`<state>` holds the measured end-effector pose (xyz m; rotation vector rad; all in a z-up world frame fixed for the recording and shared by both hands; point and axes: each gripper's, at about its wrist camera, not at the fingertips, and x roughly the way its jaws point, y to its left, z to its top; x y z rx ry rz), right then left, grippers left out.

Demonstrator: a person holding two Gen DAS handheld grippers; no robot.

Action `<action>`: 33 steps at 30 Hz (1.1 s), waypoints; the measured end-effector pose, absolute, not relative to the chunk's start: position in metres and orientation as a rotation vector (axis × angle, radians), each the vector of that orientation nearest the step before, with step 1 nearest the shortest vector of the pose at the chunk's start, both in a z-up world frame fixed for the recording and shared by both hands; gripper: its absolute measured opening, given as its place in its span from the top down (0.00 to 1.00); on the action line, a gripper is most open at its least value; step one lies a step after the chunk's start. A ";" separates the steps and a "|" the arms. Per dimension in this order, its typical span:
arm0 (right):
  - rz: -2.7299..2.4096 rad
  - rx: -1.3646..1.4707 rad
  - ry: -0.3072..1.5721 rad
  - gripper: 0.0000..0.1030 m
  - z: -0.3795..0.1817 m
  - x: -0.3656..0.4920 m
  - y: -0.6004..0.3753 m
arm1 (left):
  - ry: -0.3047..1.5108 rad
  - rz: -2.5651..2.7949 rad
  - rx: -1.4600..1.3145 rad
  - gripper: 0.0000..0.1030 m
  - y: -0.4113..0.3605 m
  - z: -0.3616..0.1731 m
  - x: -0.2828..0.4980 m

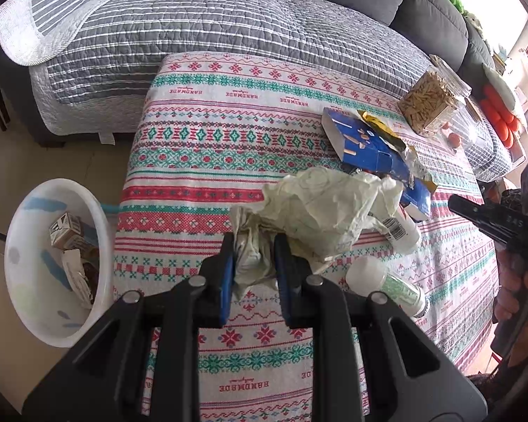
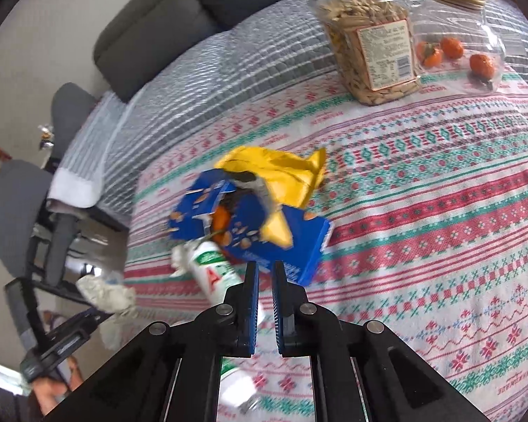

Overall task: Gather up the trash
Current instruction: 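Hold the tissue up with the left gripper while the right approaches the blue biscuit box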

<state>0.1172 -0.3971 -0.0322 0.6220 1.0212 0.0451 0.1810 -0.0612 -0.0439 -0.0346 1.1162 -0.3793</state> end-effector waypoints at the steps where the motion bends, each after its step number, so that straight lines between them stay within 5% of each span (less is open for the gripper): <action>1: 0.055 0.618 1.014 0.91 -0.029 0.115 -0.396 | 1.115 -0.380 -0.037 0.77 -0.061 -0.043 0.181; 2: 0.048 0.612 1.007 0.91 -0.026 0.112 -0.395 | 1.113 -0.380 -0.038 0.77 -0.061 -0.042 0.180; 4: 0.023 0.619 1.002 0.72 -0.024 0.109 -0.398 | 1.111 -0.380 -0.042 0.77 -0.061 -0.041 0.178; 6: -0.010 0.647 1.011 0.34 -0.027 0.109 -0.407 | 1.111 -0.383 -0.047 0.77 -0.060 -0.040 0.177; 7: -0.039 0.651 1.008 0.31 -0.028 0.109 -0.412 | 1.110 -0.384 -0.048 0.77 -0.060 -0.040 0.176; 33: 0.006 0.397 0.996 0.24 -0.044 0.164 -0.404 | 1.131 -0.350 -0.098 0.77 -0.032 -0.042 0.187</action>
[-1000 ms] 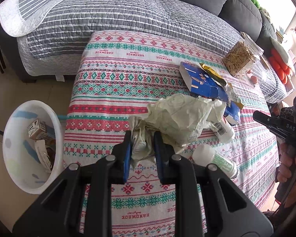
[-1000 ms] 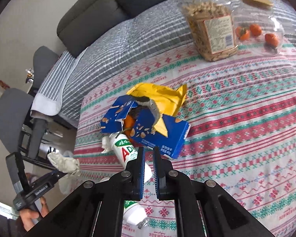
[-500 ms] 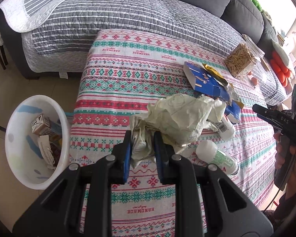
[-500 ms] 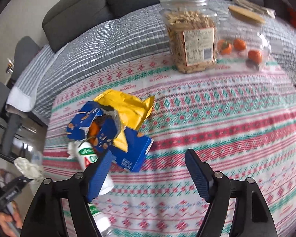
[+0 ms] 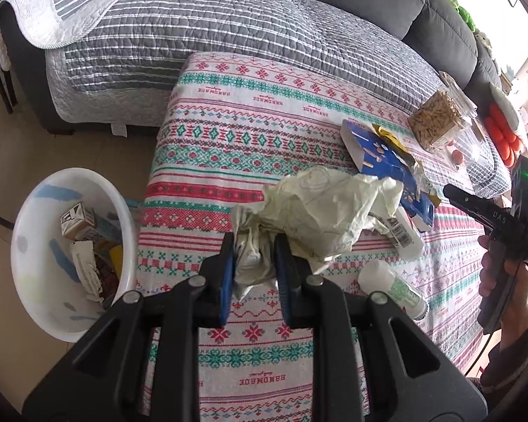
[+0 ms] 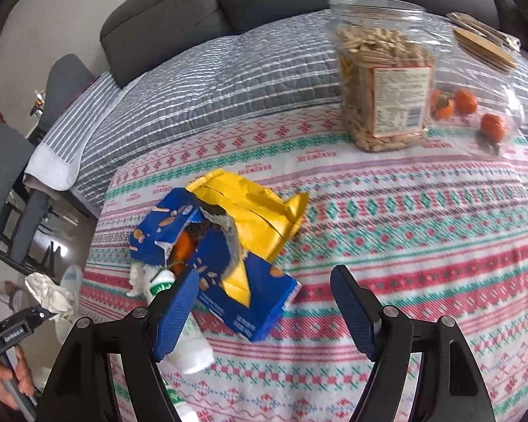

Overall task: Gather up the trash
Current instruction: 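Hold the tissue up with the left gripper while the right approaches the blue biscuit box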

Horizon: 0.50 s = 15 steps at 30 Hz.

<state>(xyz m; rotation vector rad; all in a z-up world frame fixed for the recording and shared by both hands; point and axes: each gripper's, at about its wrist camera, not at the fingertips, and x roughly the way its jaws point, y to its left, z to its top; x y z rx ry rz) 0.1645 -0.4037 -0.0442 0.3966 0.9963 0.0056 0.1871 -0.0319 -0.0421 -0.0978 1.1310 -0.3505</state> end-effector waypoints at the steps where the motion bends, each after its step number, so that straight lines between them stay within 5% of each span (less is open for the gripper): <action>1: 0.009 0.393 0.988 0.24 -0.045 0.167 -0.402 | 1.132 -0.350 -0.100 0.77 -0.032 -0.042 0.188; 15: 0.208 0.411 1.014 0.28 -0.057 0.163 -0.387 | 1.147 -0.382 -0.065 0.77 -0.038 -0.047 0.180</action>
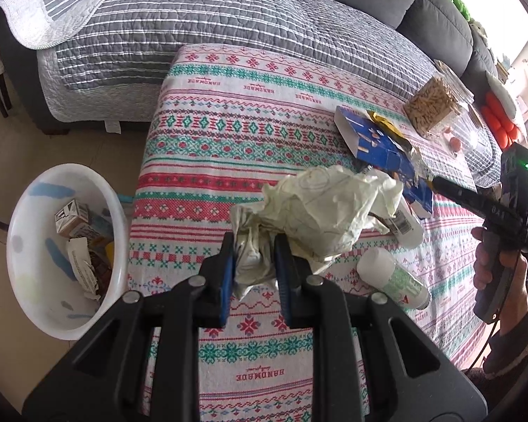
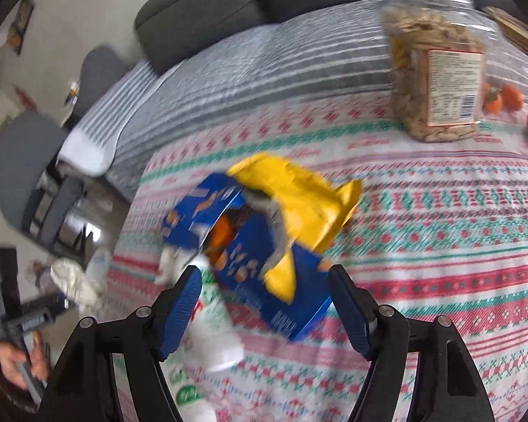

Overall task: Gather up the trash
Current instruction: 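Hold the tissue up with the left gripper while the right approaches the blue biscuit box, then grasp the blue biscuit box with the right gripper and lift it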

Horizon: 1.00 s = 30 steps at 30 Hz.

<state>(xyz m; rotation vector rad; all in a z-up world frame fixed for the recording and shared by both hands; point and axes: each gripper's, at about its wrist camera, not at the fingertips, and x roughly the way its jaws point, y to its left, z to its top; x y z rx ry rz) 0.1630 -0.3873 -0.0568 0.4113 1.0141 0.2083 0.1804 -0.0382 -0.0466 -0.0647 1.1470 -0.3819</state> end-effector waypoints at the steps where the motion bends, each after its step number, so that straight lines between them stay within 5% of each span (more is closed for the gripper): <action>1: 0.235 0.379 1.041 0.29 -0.058 0.161 -0.380 | 1.146 -0.383 -0.065 0.77 -0.038 -0.046 0.179; 22: 0.206 0.211 1.060 0.26 -0.070 0.165 -0.364 | 1.135 -0.394 -0.047 0.77 -0.028 -0.041 0.166; 30: 0.165 0.009 1.089 0.37 -0.078 0.147 -0.338 | 1.129 -0.387 -0.027 0.77 -0.023 -0.041 0.161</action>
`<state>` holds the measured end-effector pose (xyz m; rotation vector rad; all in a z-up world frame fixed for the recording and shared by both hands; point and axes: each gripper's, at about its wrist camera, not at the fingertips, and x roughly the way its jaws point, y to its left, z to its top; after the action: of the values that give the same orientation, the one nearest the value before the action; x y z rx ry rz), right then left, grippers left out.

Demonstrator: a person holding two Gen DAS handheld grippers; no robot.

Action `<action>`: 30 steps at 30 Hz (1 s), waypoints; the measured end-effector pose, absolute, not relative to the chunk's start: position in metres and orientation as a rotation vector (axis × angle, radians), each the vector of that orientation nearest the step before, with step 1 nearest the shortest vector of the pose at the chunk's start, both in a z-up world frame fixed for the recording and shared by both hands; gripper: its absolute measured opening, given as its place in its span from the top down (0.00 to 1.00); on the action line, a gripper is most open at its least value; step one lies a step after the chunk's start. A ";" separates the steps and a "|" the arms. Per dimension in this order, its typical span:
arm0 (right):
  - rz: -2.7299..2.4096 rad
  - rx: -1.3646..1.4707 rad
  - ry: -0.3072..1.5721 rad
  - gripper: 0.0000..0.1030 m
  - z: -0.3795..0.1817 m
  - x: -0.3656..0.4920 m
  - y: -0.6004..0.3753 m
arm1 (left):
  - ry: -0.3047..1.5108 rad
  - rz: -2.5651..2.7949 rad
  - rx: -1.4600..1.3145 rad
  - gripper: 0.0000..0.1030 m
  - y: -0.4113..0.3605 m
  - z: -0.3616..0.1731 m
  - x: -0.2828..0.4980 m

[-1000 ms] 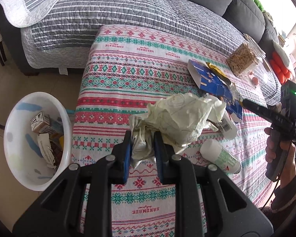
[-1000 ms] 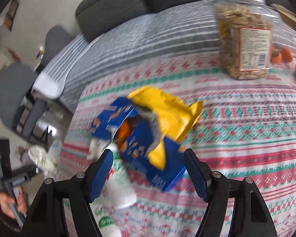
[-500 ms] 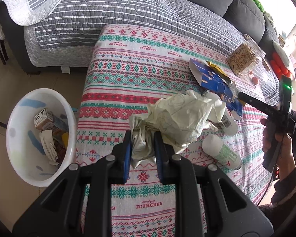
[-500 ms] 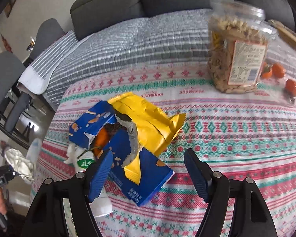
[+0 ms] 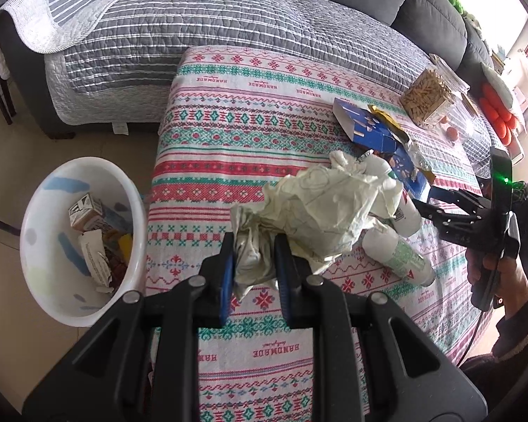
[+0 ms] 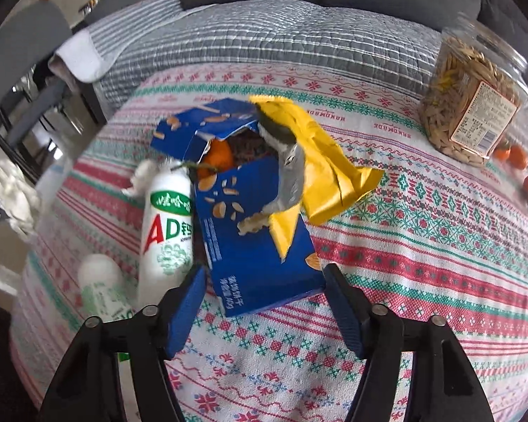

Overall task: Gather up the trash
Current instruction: 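Grasp the blue biscuit box with the right gripper and lift it, then carry the tissue over the bucket and open the left gripper while the right carries the box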

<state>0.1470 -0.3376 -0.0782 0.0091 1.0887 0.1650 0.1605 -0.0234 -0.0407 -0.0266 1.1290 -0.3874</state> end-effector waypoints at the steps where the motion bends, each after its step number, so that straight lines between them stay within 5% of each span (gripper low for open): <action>1: 0.157 -0.005 1.091 0.37 -0.079 0.147 -0.336 | 1.129 -0.387 -0.025 0.77 -0.023 -0.041 0.160; 30: 0.216 0.113 0.983 0.40 0.009 0.110 -0.279 | 1.075 -0.227 -0.086 0.77 0.043 -0.029 0.168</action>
<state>0.1102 -0.2792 0.0090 0.1135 0.9832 0.2156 0.1678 0.0430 -0.0290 -0.0857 1.0752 -0.2273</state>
